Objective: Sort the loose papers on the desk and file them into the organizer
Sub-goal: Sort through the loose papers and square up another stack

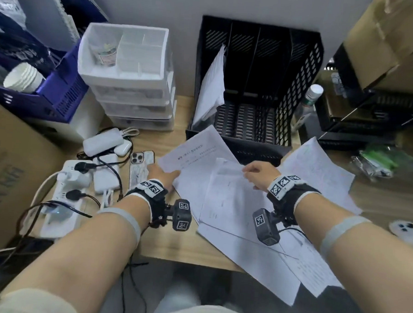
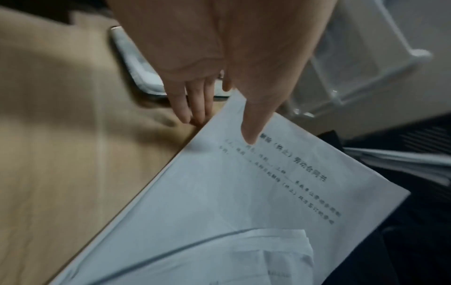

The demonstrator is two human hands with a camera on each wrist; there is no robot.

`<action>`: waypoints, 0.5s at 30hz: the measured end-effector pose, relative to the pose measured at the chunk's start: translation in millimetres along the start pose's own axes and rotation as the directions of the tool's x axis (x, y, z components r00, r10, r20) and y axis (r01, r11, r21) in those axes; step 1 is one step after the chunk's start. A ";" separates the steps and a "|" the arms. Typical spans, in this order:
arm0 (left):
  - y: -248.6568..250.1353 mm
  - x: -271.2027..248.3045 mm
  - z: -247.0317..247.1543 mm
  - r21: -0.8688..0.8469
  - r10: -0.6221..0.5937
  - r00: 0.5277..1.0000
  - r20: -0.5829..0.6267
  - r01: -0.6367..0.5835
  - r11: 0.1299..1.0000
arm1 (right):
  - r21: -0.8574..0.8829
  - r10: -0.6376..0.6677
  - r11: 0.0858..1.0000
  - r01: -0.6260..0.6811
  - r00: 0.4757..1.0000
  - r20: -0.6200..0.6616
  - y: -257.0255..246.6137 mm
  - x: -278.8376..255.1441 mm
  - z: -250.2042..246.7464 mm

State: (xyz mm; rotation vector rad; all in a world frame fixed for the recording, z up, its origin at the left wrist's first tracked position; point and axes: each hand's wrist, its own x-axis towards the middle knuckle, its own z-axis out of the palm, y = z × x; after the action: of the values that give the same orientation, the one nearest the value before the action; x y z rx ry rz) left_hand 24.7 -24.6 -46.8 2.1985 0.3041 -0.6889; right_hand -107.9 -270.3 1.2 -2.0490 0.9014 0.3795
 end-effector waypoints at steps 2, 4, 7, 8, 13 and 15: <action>-12.8 -9.1 10.8 -0.051 -0.002 0.999 0.046 0.004 0.999 | -0.090 0.004 0.996 0.000 0.999 0.042 26.0 -6.1 6.3; -22.7 -14.1 18.2 -0.123 -0.007 0.998 0.066 0.015 0.992 | -0.123 -0.006 0.992 0.017 0.996 0.087 46.4 -14.0 12.1; -33.2 -22.0 26.0 -0.160 -0.006 0.998 0.066 0.016 0.987 | -0.079 -0.048 0.995 0.056 0.994 0.095 70.6 -22.9 18.9; -35.2 -25.8 28.1 -0.167 0.008 0.998 0.064 0.002 0.986 | -0.059 -0.064 0.996 0.069 0.995 0.076 75.9 -26.5 19.5; -39.4 -30.0 30.5 -0.285 0.101 0.993 0.053 -0.082 0.955 | 0.011 -0.109 0.994 0.109 0.994 0.019 83.4 -36.2 14.4; -33.9 -30.7 24.6 -0.309 0.142 0.990 0.025 -0.128 0.943 | 0.023 -0.117 0.993 0.117 0.993 0.007 75.2 -39.4 9.8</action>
State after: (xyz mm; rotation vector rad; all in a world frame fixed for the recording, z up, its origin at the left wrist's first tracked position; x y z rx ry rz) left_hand -24.3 -20.7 -63.8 1.8847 0.2175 -0.5743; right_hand -188.7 -273.2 -26.6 -2.0672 0.7728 0.3124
